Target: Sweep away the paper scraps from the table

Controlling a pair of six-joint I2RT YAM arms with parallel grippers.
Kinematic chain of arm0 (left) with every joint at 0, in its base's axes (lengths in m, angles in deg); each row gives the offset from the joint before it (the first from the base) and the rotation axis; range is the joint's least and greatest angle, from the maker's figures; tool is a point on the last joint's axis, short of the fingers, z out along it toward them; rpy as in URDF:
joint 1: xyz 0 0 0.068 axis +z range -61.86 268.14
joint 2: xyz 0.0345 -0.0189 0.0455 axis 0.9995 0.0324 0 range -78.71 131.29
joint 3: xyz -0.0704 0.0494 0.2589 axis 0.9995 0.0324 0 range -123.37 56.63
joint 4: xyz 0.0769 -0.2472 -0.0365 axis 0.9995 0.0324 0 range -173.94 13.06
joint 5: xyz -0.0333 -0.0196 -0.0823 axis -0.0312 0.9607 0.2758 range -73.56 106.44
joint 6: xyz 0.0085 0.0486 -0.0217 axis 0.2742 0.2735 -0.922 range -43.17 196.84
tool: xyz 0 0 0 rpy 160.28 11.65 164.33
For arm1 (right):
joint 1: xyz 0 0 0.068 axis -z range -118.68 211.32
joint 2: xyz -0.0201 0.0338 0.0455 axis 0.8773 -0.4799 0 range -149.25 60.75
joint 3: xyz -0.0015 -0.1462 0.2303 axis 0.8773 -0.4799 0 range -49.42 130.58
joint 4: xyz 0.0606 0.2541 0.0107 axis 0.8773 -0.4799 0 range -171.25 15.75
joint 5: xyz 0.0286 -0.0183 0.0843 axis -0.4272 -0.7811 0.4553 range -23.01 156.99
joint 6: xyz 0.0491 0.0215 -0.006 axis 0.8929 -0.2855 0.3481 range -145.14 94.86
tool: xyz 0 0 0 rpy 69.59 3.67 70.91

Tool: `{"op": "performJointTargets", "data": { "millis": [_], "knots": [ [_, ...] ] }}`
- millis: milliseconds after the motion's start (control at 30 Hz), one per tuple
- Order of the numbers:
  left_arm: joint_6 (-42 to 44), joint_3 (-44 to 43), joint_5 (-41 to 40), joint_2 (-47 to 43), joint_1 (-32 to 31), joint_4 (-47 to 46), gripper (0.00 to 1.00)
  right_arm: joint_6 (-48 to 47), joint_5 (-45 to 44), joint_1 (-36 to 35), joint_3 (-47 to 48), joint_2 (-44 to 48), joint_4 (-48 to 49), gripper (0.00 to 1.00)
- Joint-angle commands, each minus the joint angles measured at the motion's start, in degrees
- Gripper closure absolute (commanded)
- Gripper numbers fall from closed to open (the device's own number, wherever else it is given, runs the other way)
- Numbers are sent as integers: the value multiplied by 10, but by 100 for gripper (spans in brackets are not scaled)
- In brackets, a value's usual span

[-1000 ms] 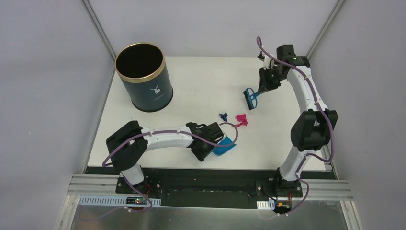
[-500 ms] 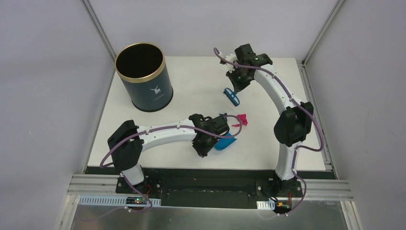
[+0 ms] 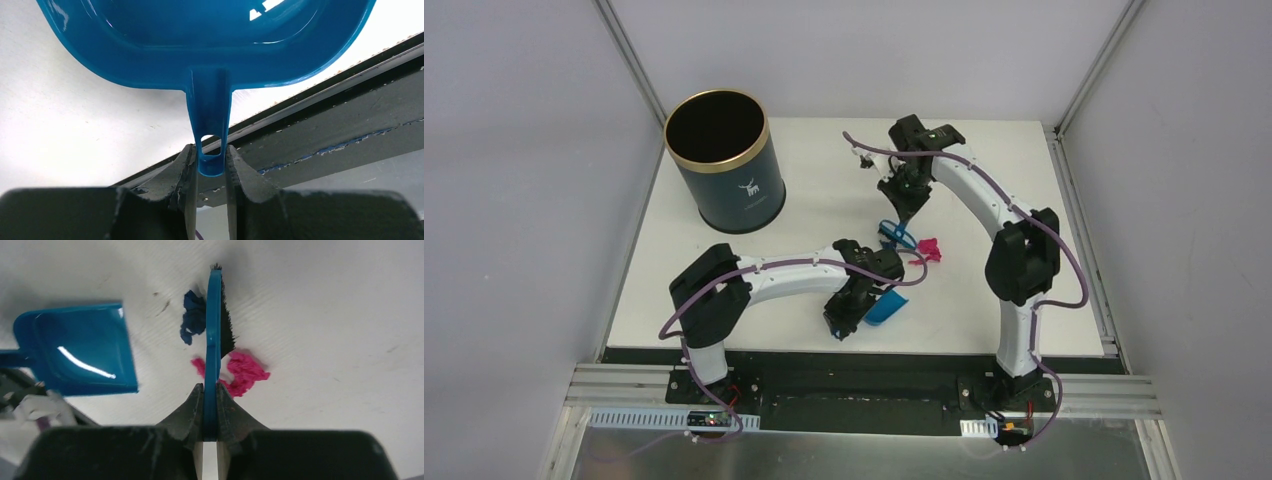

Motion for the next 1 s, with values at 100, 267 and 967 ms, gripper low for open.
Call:
{"op": "performJointTargets", "data": {
  "millis": [100, 267, 967],
  "knots": [
    [9, -35, 6, 25, 12, -3, 100, 4, 195, -10, -34, 81, -126, 100],
    [16, -36, 5, 31, 12, -16, 100, 31, 280, 19, -6, 96, -176, 100],
    [72, -60, 13, 15, -9, 46, 100, 3, -116, 156, -16, 64, 0, 100]
  ]
}}
